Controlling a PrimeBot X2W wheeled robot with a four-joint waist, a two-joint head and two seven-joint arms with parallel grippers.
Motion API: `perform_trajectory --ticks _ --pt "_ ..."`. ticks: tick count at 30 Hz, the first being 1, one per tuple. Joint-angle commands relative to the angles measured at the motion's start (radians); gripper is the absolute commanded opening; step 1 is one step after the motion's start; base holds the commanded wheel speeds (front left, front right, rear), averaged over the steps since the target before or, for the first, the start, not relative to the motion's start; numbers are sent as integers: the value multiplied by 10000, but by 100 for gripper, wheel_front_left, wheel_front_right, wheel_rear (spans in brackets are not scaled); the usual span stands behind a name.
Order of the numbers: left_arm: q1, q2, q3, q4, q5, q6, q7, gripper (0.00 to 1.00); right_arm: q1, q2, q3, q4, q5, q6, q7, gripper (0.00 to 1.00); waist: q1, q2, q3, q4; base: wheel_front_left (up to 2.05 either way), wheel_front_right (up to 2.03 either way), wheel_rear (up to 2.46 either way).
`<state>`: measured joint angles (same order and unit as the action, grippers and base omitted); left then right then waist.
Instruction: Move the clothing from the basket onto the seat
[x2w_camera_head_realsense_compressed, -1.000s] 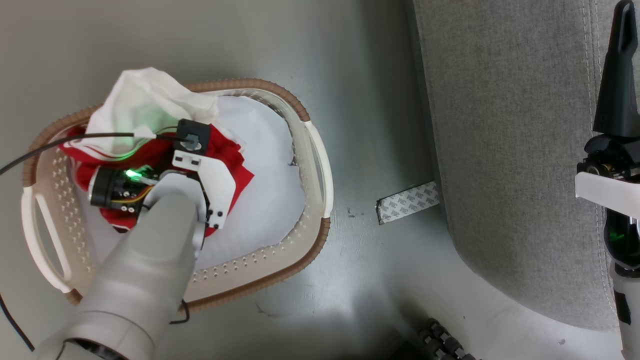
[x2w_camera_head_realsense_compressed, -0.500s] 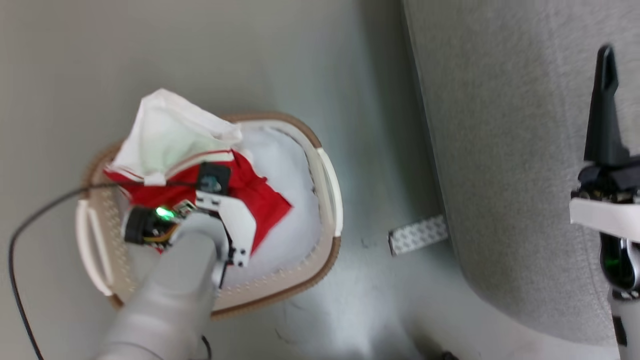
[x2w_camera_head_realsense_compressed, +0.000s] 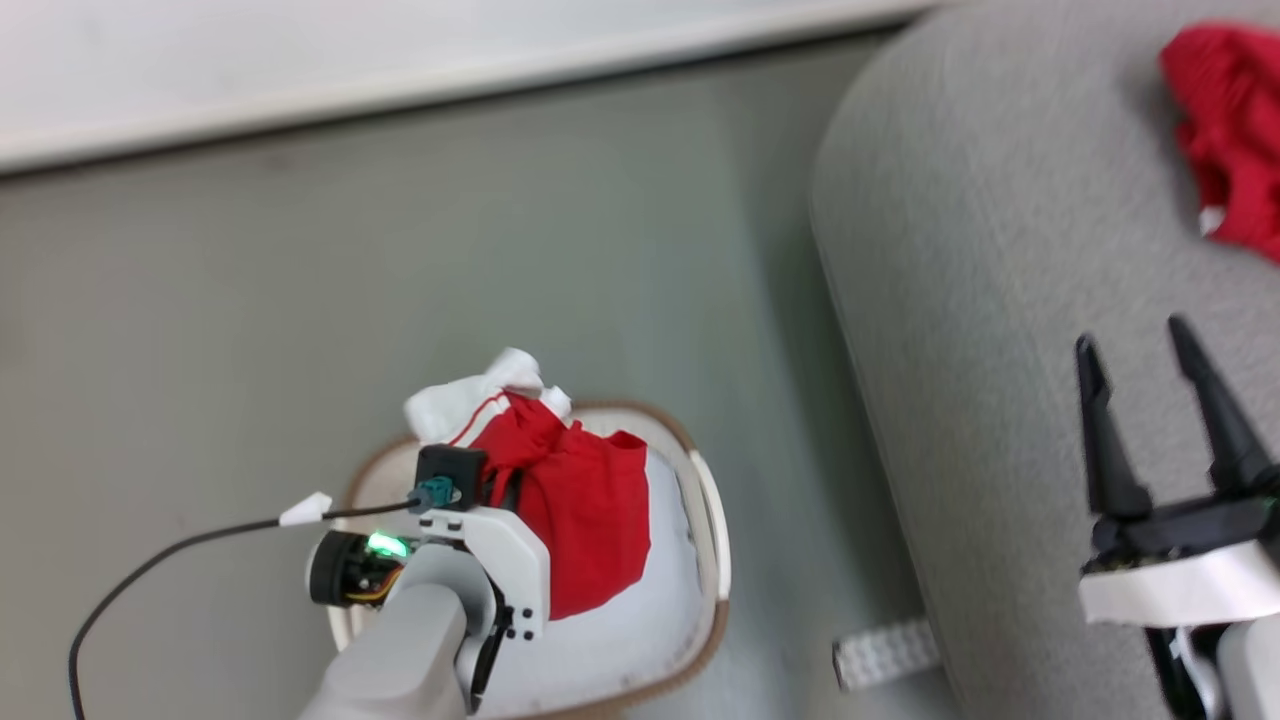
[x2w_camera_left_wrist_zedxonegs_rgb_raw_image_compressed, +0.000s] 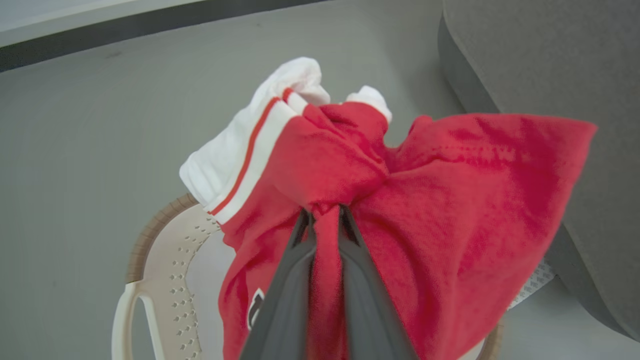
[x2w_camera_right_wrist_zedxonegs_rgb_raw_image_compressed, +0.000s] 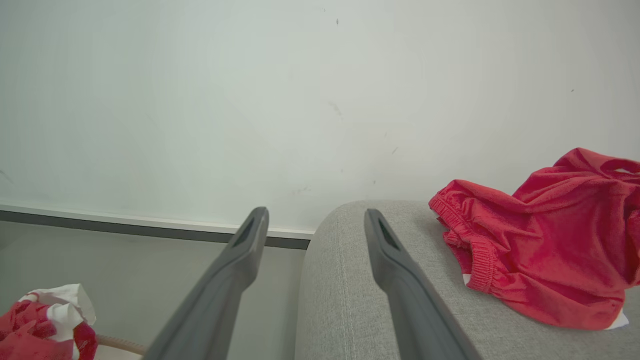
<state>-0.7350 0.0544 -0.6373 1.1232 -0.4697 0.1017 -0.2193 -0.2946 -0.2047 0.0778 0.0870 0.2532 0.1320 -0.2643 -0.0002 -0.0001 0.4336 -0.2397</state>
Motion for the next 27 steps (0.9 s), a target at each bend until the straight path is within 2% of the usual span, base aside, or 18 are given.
perform_trajectory --ticks 1,14,20,27 --pt "253 -8 32 -153 -171 -21 -134 0 297 27 31 128 -70 -26 -1 100 2 1 -1485 416 0 0 0" --pt "877 169 408 -2242 -774 -71 -295 0 1449 243 840 718 -328 -26 -1 100 2 1 -3654 743 0 0 0" --pt "1146 534 513 -3752 -857 128 -28 0 1793 339 1168 881 -361 -26 -1 100 2 1 -4340 865 0 0 0" --pt "1411 1135 567 -6065 -747 620 586 0 2054 461 1560 803 -357 -26 -1 100 2 1 -4707 1067 0 0 0"
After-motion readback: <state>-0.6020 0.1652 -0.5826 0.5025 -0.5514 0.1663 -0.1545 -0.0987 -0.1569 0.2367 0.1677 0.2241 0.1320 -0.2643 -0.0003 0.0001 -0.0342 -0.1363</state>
